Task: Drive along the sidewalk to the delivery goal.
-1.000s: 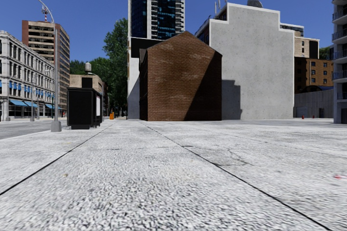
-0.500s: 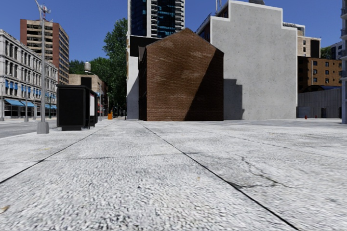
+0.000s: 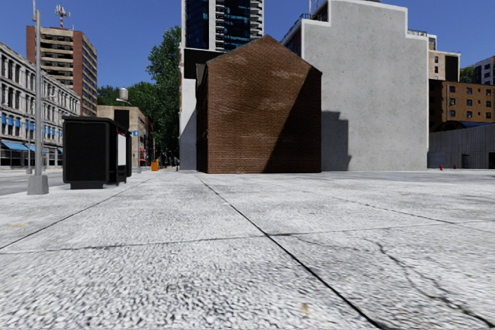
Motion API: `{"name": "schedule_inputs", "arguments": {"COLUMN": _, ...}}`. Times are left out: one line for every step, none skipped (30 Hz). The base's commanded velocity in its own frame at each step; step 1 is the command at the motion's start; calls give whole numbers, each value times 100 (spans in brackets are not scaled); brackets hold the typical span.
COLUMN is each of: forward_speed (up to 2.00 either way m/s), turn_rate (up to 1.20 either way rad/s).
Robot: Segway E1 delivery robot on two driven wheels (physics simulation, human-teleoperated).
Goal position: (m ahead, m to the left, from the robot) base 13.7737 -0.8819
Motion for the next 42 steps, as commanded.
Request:
{"name": "schedule_inputs", "arguments": {"forward_speed": 177, "turn_rate": 0}}
{"name": "schedule_inputs", "arguments": {"forward_speed": 177, "turn_rate": 0}}
{"name": "schedule_inputs", "arguments": {"forward_speed": 177, "turn_rate": 0}}
{"name": "schedule_inputs", "arguments": {"forward_speed": 177, "turn_rate": 0}}
{"name": "schedule_inputs", "arguments": {"forward_speed": 177, "turn_rate": 0}}
{"name": "schedule_inputs", "arguments": {"forward_speed": 177, "turn_rate": 0}}
{"name": "schedule_inputs", "arguments": {"forward_speed": 177, "turn_rate": 0}}
{"name": "schedule_inputs", "arguments": {"forward_speed": 177, "turn_rate": 0}}
{"name": "schedule_inputs", "arguments": {"forward_speed": 177, "turn_rate": 0}}
{"name": "schedule_inputs", "arguments": {"forward_speed": 177, "turn_rate": 0}}
{"name": "schedule_inputs", "arguments": {"forward_speed": 177, "turn_rate": 0}}
{"name": "schedule_inputs", "arguments": {"forward_speed": 177, "turn_rate": 0}}
{"name": "schedule_inputs", "arguments": {"forward_speed": 177, "turn_rate": 0}}
{"name": "schedule_inputs", "arguments": {"forward_speed": 177, "turn_rate": 0}}
{"name": "schedule_inputs", "arguments": {"forward_speed": 177, "turn_rate": 0}}
{"name": "schedule_inputs", "arguments": {"forward_speed": 177, "turn_rate": 0}}
{"name": "schedule_inputs", "arguments": {"forward_speed": 177, "turn_rate": 0}}
{"name": "schedule_inputs", "arguments": {"forward_speed": 177, "turn_rate": 0}}
{"name": "schedule_inputs", "arguments": {"forward_speed": 177, "turn_rate": 0}}
{"name": "schedule_inputs", "arguments": {"forward_speed": 177, "turn_rate": 0}}
{"name": "schedule_inputs", "arguments": {"forward_speed": 177, "turn_rate": 0}}
{"name": "schedule_inputs", "arguments": {"forward_speed": 177, "turn_rate": 0}}
{"name": "schedule_inputs", "arguments": {"forward_speed": 177, "turn_rate": 0}}
{"name": "schedule_inputs", "arguments": {"forward_speed": 177, "turn_rate": 0}}
{"name": "schedule_inputs", "arguments": {"forward_speed": 177, "turn_rate": 0}}
{"name": "schedule_inputs", "arguments": {"forward_speed": 177, "turn_rate": 0}}
{"name": "schedule_inputs", "arguments": {"forward_speed": 177, "turn_rate": 0}}
{"name": "schedule_inputs", "arguments": {"forward_speed": 177, "turn_rate": 0}}
{"name": "schedule_inputs", "arguments": {"forward_speed": 177, "turn_rate": 0}}
{"name": "schedule_inputs", "arguments": {"forward_speed": 177, "turn_rate": 0}}
{"name": "schedule_inputs", "arguments": {"forward_speed": 177, "turn_rate": 0}}
{"name": "schedule_inputs", "arguments": {"forward_speed": 177, "turn_rate": 0}}
{"name": "schedule_inputs", "arguments": {"forward_speed": 177, "turn_rate": 0}}
{"name": "schedule_inputs", "arguments": {"forward_speed": 177, "turn_rate": 0}}
{"name": "schedule_inputs", "arguments": {"forward_speed": 177, "turn_rate": 0}}
{"name": "schedule_inputs", "arguments": {"forward_speed": 177, "turn_rate": 0}}
{"name": "schedule_inputs", "arguments": {"forward_speed": 177, "turn_rate": 0}}
{"name": "schedule_inputs", "arguments": {"forward_speed": 177, "turn_rate": 0}}
{"name": "schedule_inputs", "arguments": {"forward_speed": 177, "turn_rate": 0}}
{"name": "schedule_inputs", "arguments": {"forward_speed": 177, "turn_rate": 0}}
{"name": "schedule_inputs", "arguments": {"forward_speed": 177, "turn_rate": 0}}
{"name": "schedule_inputs", "arguments": {"forward_speed": 177, "turn_rate": 0}}
